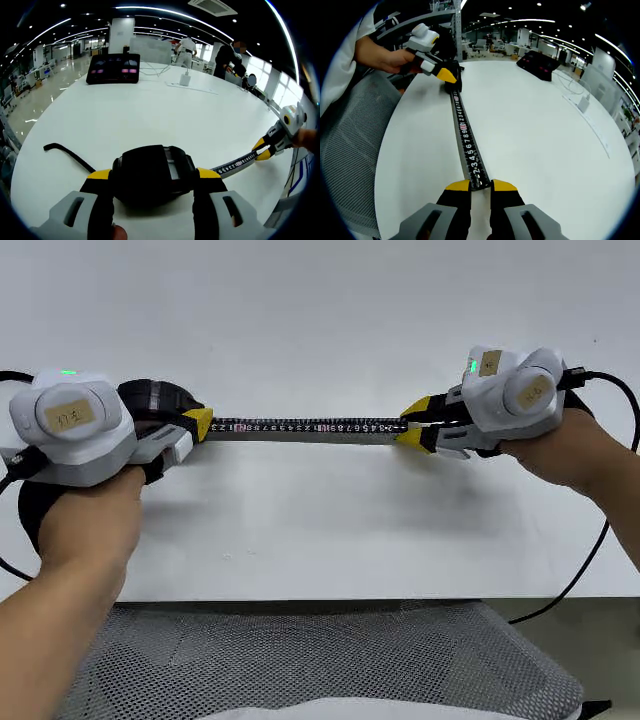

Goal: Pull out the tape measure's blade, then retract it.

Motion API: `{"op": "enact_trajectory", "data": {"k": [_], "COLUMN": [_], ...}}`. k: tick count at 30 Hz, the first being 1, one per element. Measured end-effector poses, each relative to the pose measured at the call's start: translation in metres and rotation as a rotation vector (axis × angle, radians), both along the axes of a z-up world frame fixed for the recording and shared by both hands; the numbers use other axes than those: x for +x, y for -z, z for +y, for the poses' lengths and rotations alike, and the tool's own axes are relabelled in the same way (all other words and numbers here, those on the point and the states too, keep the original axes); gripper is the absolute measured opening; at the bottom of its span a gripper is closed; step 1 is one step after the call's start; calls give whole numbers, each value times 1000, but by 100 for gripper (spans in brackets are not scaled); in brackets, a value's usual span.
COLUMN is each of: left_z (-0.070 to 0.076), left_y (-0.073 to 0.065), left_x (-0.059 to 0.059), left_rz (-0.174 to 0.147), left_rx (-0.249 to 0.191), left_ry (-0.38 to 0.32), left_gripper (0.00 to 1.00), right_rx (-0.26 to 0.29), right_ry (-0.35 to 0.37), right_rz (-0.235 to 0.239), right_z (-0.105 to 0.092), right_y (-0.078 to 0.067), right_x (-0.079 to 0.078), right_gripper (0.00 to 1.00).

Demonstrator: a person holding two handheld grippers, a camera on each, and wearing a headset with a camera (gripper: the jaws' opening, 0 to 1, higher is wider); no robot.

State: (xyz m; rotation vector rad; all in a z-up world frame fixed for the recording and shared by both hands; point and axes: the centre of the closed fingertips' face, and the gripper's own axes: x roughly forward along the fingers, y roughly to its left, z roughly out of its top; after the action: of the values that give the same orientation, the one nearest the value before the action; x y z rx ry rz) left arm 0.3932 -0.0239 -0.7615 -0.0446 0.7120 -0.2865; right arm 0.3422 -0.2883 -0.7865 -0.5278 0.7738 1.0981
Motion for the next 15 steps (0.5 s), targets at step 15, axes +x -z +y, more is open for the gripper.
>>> {"op": "enact_trajectory", "data": {"k": [15], "left_z": [0], "left_y": [0], "left_x": [0], "left_rz": [3], "left_rx": [-18], "left_ry": [-3], "left_gripper": [59], "right_rx": [28], "right_ry": [-23], "right_rz": [2], "right_z": [22], "right_y": [0], "right_x": [2], "right_gripper": [10]}}
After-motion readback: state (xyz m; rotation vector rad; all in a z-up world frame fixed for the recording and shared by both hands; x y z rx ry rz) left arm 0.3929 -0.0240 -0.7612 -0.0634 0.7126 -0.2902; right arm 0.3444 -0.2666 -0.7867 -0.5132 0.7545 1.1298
